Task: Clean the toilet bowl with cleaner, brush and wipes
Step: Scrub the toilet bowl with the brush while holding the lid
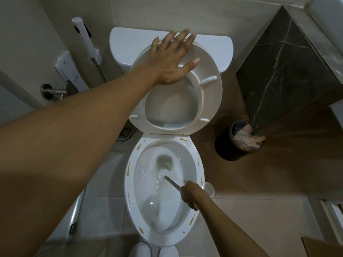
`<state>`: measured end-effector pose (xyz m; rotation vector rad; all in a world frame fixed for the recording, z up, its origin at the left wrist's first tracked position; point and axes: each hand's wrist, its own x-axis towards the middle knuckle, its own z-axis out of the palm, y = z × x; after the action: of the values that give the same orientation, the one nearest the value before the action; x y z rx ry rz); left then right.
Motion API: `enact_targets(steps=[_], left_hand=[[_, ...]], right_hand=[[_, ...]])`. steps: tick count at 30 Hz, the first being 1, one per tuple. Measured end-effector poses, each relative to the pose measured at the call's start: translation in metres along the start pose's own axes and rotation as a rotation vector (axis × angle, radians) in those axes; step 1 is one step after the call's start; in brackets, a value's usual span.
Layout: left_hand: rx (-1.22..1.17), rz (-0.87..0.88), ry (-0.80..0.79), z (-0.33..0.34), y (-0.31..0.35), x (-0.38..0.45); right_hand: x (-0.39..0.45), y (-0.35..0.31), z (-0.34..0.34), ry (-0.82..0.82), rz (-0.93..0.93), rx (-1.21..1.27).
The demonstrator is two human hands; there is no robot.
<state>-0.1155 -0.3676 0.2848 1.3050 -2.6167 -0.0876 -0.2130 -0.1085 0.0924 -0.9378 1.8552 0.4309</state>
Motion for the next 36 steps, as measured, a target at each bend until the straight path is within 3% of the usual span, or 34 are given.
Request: enact_targets(steps=[6,11,14,18,24,36], left_hand=[[0.001,0.008,-0.013,-0.001,-0.001,0.001],[0.005,0.007,-0.013,0.000,-0.001,0.000],[0.008,0.007,-0.010,0.000,-0.001,0.001],[0.009,-0.001,-0.010,0.000,0.000,0.001],[0.017,0.005,-0.005,0.001,0.000,0.001],[0.000,-0.010,-0.034,-0.005,0.002,0.000]], right_hand=[[-0.003,0.016,0.020,0.001,-0.079,0.016],[0.018,0.017,0.015,-0.041,-0.028,0.075],[0.025,0.023,0.019,-0.029,-0.046,0.248],[0.003,0.049,0.030,-0.144,0.035,0.537],[0.005,0.042,0.033,-0.170,0.151,0.709],[-0.001,0.034,0.023,-0.120,0.046,0.501]])
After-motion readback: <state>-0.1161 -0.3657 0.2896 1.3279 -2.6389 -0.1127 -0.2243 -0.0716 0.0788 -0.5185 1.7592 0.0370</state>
